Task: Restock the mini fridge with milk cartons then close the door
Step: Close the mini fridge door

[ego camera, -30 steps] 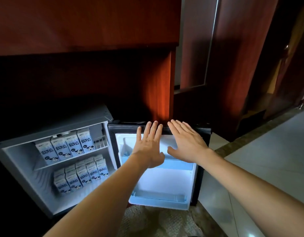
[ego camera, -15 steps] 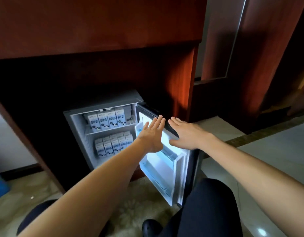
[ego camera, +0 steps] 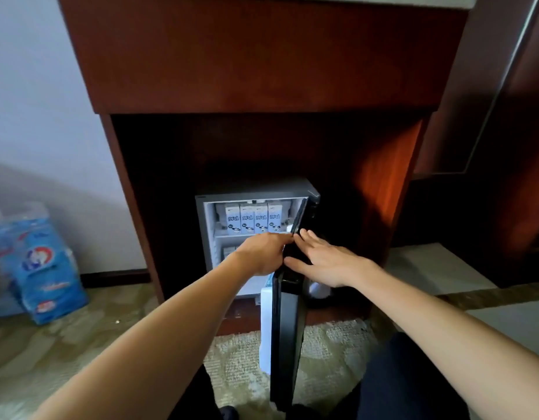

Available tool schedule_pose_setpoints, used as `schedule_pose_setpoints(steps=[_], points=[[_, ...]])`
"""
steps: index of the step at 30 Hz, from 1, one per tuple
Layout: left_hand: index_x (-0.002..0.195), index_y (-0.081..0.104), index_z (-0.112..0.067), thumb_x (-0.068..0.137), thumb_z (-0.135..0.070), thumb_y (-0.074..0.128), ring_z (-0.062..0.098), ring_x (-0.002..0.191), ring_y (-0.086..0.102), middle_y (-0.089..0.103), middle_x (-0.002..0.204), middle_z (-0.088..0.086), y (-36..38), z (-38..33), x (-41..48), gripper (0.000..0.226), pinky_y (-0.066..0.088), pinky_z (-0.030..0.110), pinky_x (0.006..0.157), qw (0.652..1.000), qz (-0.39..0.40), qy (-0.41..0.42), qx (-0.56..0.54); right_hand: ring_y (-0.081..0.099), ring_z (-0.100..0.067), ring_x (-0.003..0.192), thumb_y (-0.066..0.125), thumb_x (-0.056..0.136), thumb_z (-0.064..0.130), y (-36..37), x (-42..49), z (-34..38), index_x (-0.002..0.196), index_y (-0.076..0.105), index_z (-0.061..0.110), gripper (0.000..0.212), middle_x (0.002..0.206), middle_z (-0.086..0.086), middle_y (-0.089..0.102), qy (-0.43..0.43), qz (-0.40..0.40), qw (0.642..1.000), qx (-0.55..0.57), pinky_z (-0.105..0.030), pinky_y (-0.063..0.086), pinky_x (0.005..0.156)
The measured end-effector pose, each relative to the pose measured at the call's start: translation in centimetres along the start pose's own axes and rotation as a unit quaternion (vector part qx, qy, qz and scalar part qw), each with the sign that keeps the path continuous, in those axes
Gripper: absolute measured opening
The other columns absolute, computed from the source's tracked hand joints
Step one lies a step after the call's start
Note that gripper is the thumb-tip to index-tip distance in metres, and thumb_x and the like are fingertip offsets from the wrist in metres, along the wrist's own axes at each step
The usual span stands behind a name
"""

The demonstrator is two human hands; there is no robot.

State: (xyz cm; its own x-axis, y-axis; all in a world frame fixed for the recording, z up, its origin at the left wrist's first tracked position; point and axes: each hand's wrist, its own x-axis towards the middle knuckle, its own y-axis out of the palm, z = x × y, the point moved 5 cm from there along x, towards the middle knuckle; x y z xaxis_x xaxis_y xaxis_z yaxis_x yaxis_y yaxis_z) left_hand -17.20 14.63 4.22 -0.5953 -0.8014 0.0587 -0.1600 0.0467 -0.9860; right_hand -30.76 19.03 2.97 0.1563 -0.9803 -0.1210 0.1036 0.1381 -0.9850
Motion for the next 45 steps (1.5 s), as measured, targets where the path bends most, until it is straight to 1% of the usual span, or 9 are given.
schedule_pose_setpoints(steps=[3,6,9,12,16,19,28,35,45], points=[[0.147,0.045,-0.031,0.104,-0.032,0.032,0.027,0.120,0.058,0.062,0.135,0.005,-0.9,3.1,-1.3,0.045,0.048,0.044,0.099,0.999,-0.001,-0.039,-0.016,-0.010,-0.009,0.153,0.013,0.086,0.086,0.0,2.2,2.3,0.161,-0.001,0.026,0.097,0.168,0.007,-0.012,-0.007,-0.008,1.000,-0.017,-0.045,0.014,0.124],[0.149,0.042,-0.029,0.105,-0.040,0.031,0.027,0.122,0.057,0.059,0.139,0.005,-0.9,5.6,-2.3,0.046,0.048,0.045,0.101,0.997,-0.012,-0.070,-0.021,-0.008,-0.011,0.154,0.015,0.088,0.084,-0.1,4.6,4.2,0.161,0.000,0.028,0.094,0.168,0.006,-0.009,-0.018,-0.019,0.999,-0.031,-0.046,0.014,0.124],[0.156,0.032,-0.023,0.105,-0.037,0.034,0.024,0.141,0.042,0.041,0.157,0.002,-0.6,7.7,-2.7,0.052,0.038,0.042,0.113,0.995,-0.038,-0.092,-0.016,-0.008,-0.014,0.154,0.019,0.087,0.085,0.2,7.2,5.4,0.160,-0.002,0.032,0.093,0.168,0.005,-0.011,-0.024,-0.019,0.998,-0.048,-0.046,0.012,0.125],[0.160,0.017,-0.016,0.105,-0.029,0.035,0.020,0.154,0.013,0.015,0.167,0.003,0.3,9.8,-2.1,0.059,0.014,0.040,0.125,0.993,-0.053,-0.096,0.039,-0.009,-0.018,0.154,0.033,0.091,0.077,0.6,10.2,6.2,0.159,-0.007,0.035,0.089,0.167,0.004,-0.014,-0.038,-0.021,0.997,-0.067,-0.045,0.011,0.124],[0.160,0.000,-0.011,0.104,-0.033,0.038,0.023,0.154,-0.007,-0.007,0.168,0.008,1.4,12.2,-0.3,0.071,0.000,0.052,0.124,0.981,-0.045,-0.141,0.124,-0.011,-0.021,0.154,0.053,0.094,0.056,0.8,13.6,6.8,0.158,-0.011,0.036,0.093,0.167,0.001,-0.017,-0.060,-0.038,0.995,-0.073,-0.047,0.013,0.124],[0.159,-0.007,-0.010,0.102,-0.038,0.041,0.026,0.153,-0.013,-0.015,0.166,0.010,1.7,14.0,1.5,0.080,-0.005,0.063,0.119,0.973,-0.021,-0.165,0.162,-0.012,-0.021,0.154,0.057,0.093,0.050,0.8,15.7,7.1,0.158,-0.012,0.036,0.096,0.167,0.000,-0.018,-0.071,-0.050,0.993,-0.076,-0.046,0.012,0.123],[0.158,-0.013,-0.009,0.088,-0.046,0.052,0.028,0.149,-0.027,-0.022,0.165,0.009,2.5,19.2,6.1,0.103,-0.010,0.061,0.118,0.974,-0.023,-0.172,0.147,-0.017,-0.021,0.153,0.054,0.091,0.049,0.9,20.8,7.7,0.158,-0.014,0.032,0.097,0.166,-0.001,-0.021,-0.076,-0.064,0.994,-0.054,-0.039,0.005,0.123],[0.157,-0.017,-0.010,0.086,-0.048,0.055,0.024,0.148,-0.031,-0.026,0.164,0.008,3.1,21.8,8.8,0.108,-0.015,0.050,0.121,0.976,-0.048,-0.164,0.133,-0.017,-0.021,0.153,0.053,0.089,0.049,1.1,24.0,7.6,0.159,-0.014,0.028,0.099,0.166,-0.006,-0.019,-0.081,-0.088,0.990,-0.069,-0.038,-0.002,0.125],[0.156,-0.020,-0.010,0.083,-0.051,0.056,0.026,0.146,-0.035,-0.030,0.162,0.008,3.9,22.7,9.6,0.113,-0.016,0.050,0.121,0.975,-0.069,-0.160,0.138,-0.018,-0.022,0.153,0.054,0.087,0.050,1.5,24.9,7.5,0.159,-0.014,0.025,0.102,0.166,-0.008,-0.020,-0.082,-0.110,0.987,-0.079,-0.038,-0.006,0.125]])
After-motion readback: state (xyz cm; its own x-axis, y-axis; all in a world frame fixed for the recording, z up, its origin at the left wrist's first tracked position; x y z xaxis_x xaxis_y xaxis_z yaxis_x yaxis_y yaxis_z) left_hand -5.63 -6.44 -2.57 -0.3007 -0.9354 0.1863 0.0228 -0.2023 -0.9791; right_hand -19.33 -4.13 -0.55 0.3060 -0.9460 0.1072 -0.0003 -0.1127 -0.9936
